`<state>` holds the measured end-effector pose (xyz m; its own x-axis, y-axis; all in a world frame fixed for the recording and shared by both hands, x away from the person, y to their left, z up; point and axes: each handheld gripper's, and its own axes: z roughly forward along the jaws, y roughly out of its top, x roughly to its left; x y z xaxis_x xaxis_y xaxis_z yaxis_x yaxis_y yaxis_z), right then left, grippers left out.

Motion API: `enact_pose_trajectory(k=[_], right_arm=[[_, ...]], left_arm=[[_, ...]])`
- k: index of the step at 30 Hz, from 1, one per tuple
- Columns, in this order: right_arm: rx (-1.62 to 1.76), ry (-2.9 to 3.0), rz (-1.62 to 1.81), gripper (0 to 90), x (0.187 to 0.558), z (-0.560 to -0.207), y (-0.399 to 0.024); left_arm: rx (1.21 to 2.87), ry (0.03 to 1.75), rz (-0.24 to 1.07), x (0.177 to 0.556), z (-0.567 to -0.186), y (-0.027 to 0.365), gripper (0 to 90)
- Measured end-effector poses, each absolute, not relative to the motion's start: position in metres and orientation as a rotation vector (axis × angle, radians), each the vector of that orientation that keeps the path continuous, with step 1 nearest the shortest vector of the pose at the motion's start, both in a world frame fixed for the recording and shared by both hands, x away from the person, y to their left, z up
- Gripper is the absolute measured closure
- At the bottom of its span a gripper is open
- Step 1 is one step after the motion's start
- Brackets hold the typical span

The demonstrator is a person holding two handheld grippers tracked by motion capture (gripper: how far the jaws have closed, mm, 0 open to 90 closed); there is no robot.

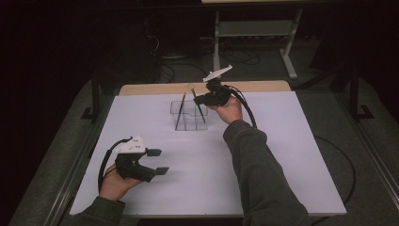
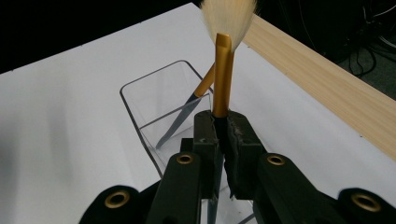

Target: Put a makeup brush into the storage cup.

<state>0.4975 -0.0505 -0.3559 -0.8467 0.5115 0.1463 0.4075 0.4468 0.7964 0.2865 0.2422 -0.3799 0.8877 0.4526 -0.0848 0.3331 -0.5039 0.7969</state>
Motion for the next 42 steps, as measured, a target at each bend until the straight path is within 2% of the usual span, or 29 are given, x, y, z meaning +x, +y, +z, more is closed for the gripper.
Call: enact_pose_trajectory(k=[6, 9, 26, 42], right_arm=[[0.838, 2.568, 1.365, 81.7, 0.496, -0.360, -0.052], [0.852, 2.560, 1.358, 75.0, 0.495, -0.360, -0.053], [0.828, 2.554, 1.393, 71.2, 0.483, -0.351, -0.066], [0.845, 2.541, 1.446, 64.0, 0.463, -0.360, -0.097]], left_arm=[[2.142, 0.563, 0.169, 0.287, -0.380, 0.242, 28.5], [2.142, 0.566, 0.170, 0.287, -0.380, 0.243, 28.3], [2.127, 0.582, 0.166, 0.287, -0.380, 0.245, 27.9], [2.130, 0.582, 0.173, 0.288, -0.381, 0.244, 27.5]])
